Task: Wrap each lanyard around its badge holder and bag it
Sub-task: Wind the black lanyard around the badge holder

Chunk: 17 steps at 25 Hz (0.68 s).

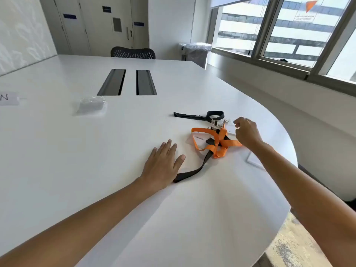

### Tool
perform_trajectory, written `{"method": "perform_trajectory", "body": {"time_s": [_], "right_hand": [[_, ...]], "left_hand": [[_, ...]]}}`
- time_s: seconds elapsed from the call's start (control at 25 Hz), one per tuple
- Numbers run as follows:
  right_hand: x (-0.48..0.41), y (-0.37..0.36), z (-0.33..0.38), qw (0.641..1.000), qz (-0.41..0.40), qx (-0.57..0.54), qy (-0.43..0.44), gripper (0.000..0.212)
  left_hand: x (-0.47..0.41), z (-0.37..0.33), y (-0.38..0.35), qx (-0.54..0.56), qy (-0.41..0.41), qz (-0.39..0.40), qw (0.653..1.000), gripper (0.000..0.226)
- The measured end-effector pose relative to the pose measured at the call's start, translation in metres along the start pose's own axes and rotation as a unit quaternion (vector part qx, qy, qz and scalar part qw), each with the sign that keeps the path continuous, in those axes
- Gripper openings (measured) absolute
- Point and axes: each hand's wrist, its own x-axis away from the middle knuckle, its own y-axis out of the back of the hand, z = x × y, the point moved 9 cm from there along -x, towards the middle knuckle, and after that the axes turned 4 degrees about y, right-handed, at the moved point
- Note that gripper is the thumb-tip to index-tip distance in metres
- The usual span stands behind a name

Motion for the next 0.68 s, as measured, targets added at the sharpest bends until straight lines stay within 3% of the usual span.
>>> {"method": "perform_trajectory", "body": {"time_s": [0.08, 0.16, 0.4, 0.68], "right_hand": [[-0.011, -0.019, -0.012, 0.992, 0.110, 0.054, -0.019, 0.038], [-0.021, -0.029, -0.022, 0.983, 0.164, 0.081, -0.030, 0.038], [-0.040, -0.041, -0.038, 0.965, 0.208, 0.158, -0.031, 0.047], [-0.039, -0.046, -0.044, 0.948, 0.264, 0.165, -0.072, 0.066]], "left_hand": [[-0.009, 0.003, -0.002, 0.003, 0.012, 0.005, 1.000, 0.059], [-0.017, 0.009, -0.004, 0.005, 0.018, 0.013, 1.000, 0.056], [-0.021, 0.015, -0.002, -0.020, 0.008, -0.011, 1.000, 0.053], [-0.022, 0.015, -0.003, -0.017, 0.008, -0.023, 1.000, 0.053]]}}
